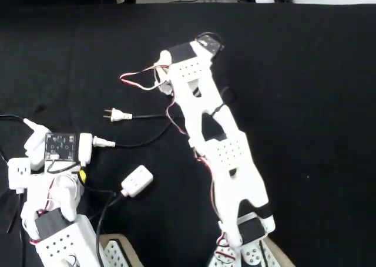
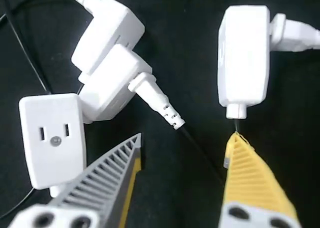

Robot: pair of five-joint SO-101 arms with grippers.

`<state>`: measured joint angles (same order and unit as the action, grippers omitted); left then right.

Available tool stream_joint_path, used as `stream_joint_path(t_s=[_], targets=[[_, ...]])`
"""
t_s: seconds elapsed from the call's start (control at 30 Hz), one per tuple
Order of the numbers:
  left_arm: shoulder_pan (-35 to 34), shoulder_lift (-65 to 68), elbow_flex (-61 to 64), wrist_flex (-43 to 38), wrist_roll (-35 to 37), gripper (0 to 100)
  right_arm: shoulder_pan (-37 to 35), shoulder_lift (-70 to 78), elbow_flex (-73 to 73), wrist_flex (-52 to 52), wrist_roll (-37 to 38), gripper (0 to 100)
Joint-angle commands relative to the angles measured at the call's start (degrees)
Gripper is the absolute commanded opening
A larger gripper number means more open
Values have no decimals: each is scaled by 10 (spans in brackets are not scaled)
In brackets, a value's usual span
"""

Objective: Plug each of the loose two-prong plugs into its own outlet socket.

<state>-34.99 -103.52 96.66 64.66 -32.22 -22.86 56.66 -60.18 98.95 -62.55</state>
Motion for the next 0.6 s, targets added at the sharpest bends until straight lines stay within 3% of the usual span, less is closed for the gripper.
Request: stream_joint_path(t_s=[0.0, 0.23, 0.3, 0.37, 0.5, 0.57], targets=[[7, -6, 7, 4, -6, 267, 8, -49, -26, 23, -2, 152], [7, -6, 7, 5, -8, 267, -10, -128, 143, 19, 4, 152], [7, -6, 7, 6, -8, 267, -12, -145, 178, 14, 47, 152], [7, -6, 7, 6, -8, 267, -14, -148, 197, 14, 147, 153], [7, -6, 7, 6, -8, 267, -11, -144, 214, -18, 465, 153], [7, -6, 7, 7, -8, 267, -12, -134, 217, -31, 585, 153]])
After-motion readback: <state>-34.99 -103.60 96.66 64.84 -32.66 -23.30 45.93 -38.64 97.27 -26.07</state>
